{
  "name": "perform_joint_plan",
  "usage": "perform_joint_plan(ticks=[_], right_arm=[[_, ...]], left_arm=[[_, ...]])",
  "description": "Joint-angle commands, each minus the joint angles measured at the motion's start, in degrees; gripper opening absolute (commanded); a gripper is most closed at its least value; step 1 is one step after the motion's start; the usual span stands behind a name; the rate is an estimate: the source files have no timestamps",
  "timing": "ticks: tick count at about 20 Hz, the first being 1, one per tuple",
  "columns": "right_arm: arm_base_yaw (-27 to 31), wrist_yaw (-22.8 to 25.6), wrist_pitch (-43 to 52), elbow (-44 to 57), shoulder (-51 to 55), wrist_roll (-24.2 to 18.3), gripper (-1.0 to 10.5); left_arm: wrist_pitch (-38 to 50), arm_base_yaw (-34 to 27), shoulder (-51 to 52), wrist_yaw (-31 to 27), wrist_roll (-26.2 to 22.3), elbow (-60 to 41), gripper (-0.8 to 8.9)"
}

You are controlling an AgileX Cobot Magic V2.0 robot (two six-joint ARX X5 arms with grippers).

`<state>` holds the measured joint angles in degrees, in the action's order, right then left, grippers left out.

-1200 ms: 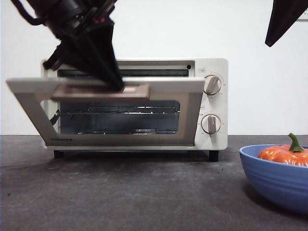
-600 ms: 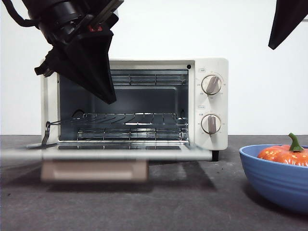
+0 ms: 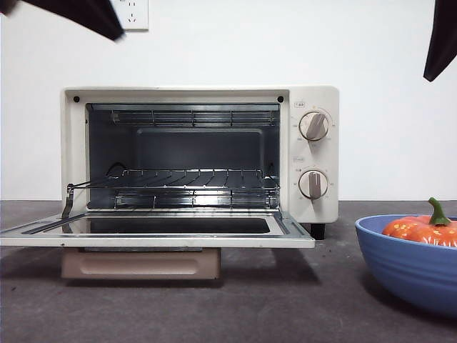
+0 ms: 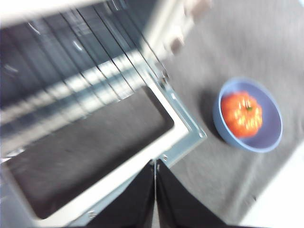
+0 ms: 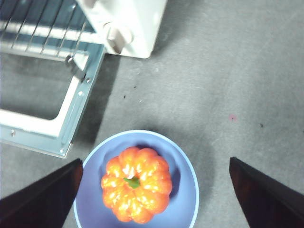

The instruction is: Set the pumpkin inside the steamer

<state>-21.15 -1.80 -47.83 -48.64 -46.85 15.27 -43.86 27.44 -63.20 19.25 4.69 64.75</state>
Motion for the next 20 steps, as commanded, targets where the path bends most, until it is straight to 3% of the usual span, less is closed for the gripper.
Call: perform_joint_plan(ticks=[1, 7, 10, 20], right_arm=[[2.2, -1.9, 0.1, -0.9, -0.3, 0.2, 4.8], [6.4, -4.8, 0.3, 2.2, -0.6, 0.3, 4.6], [7.5, -7.8, 3.3, 5.8, -0.7, 2.4, 4.5], [9.0, -7.2, 8.9, 14.8, -5.9, 7.2, 3.3]], left_arm=[[0.8, -2.1, 3.7, -0.2, -1.3, -2.2, 0.14], [2.8, -7.0, 17.2, -0.2, -1.5, -13.0, 0.14], [2.4, -7.2, 21.3, -0.2, -1.7, -15.3, 0.14], [1.3, -7.2, 23.6, -0.2, -2.4, -15.4, 0.14]])
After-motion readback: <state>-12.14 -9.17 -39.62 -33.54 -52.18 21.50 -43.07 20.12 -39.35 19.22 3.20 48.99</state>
